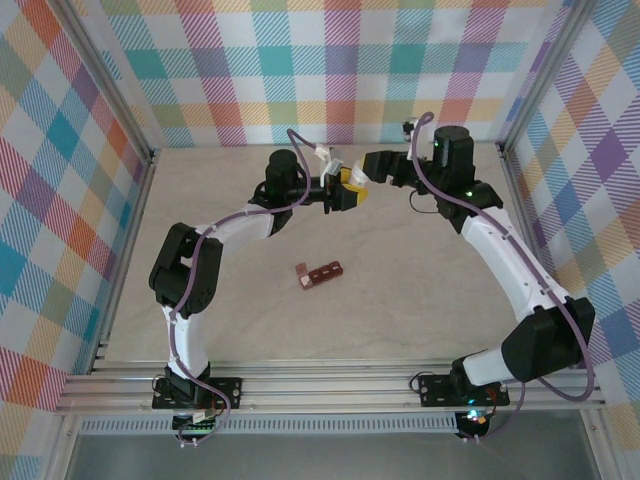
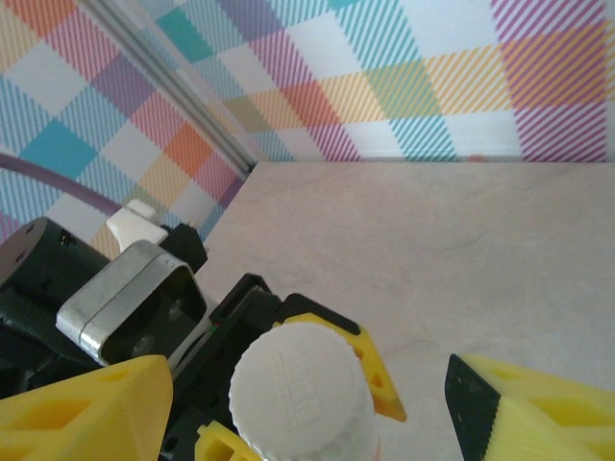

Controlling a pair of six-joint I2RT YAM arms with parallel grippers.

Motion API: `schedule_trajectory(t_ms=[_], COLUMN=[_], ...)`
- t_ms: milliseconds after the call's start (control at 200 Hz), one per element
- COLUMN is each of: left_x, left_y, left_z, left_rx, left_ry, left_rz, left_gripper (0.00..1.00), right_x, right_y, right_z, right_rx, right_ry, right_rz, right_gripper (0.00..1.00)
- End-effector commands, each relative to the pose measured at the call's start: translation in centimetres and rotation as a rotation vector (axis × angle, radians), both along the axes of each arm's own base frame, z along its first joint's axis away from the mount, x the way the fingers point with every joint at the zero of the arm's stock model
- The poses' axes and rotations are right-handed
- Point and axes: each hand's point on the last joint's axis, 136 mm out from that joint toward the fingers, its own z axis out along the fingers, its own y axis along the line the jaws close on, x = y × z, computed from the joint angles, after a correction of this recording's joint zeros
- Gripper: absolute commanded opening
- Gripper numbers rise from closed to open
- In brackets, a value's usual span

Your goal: Sort the pills into containers

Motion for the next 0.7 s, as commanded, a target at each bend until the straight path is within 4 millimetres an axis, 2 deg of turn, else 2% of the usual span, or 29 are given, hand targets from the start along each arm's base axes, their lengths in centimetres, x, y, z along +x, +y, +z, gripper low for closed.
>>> schedule_trajectory(t_ms=[0,235,695], left_x=[-0.3,-0.3,-0.2], left_y=[0.4,0.3,0.3], left_z=[2.2,2.2,2.2], left_rx=[-0.032,-0.033,-0.035], left_ry=[-0.066,-0.067,-0.063], left_rz=[-0.004,-0.004,-0.005], left_gripper=[0.0,0.0,0.0], right_x=[-0.4,0.0,0.1], right_y=[1.6,2.1,2.3], right_z=[0.9,0.1,-0.9], right_rx=[0.011,0.011,0.012], right_ry=[-0.035,-0.008,0.024], right_rz=[0.107,0.13,0.144], right_gripper=[0.76,0.75,0.57])
